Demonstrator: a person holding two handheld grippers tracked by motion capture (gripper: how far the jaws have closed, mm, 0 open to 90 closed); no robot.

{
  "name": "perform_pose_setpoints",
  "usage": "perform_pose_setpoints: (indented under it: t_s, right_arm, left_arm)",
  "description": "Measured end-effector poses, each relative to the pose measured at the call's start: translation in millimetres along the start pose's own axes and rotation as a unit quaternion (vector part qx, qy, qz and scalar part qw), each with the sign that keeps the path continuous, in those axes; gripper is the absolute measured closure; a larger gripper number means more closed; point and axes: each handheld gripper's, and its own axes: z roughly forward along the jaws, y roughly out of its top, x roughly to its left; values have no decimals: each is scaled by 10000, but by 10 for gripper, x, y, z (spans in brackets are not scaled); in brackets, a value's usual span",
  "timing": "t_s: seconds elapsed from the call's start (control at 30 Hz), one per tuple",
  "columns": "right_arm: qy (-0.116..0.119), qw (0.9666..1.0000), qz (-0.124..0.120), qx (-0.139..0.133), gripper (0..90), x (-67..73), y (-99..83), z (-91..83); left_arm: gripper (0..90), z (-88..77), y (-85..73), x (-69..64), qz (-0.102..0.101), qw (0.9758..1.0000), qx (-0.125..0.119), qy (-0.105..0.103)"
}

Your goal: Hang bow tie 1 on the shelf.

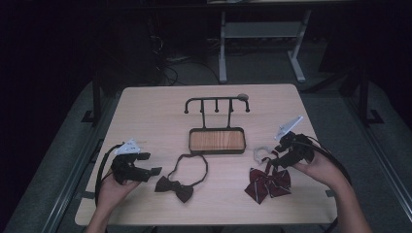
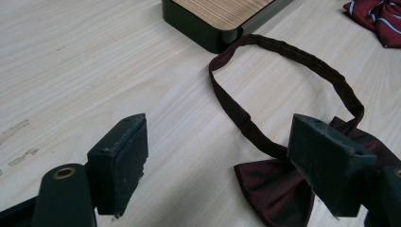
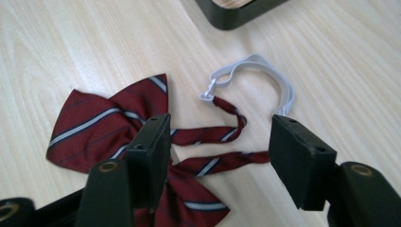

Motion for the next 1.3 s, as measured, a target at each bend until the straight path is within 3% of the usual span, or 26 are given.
perform_pose_setpoints:
  t_s: [0.07,0.6,0.97,1.3]
  right_arm:
    - [-13,10000,-8,22,415,-44,13,37]
    - [187,9990,37,415,521,-252,179,168]
    - [68,9966,192,802,649,-417,220,340]
    - [38,9948,234,988,683,-483,200,432]
  left_arm:
    - [208,-3,6,3,72,10000,-2,-2]
    - [208,-24,13,7,12,9999,-145,-43]
    - [208,-27,16,0,42,9999,-147,-29]
    - [210,-42,15,-6,21,9998,-205,-35]
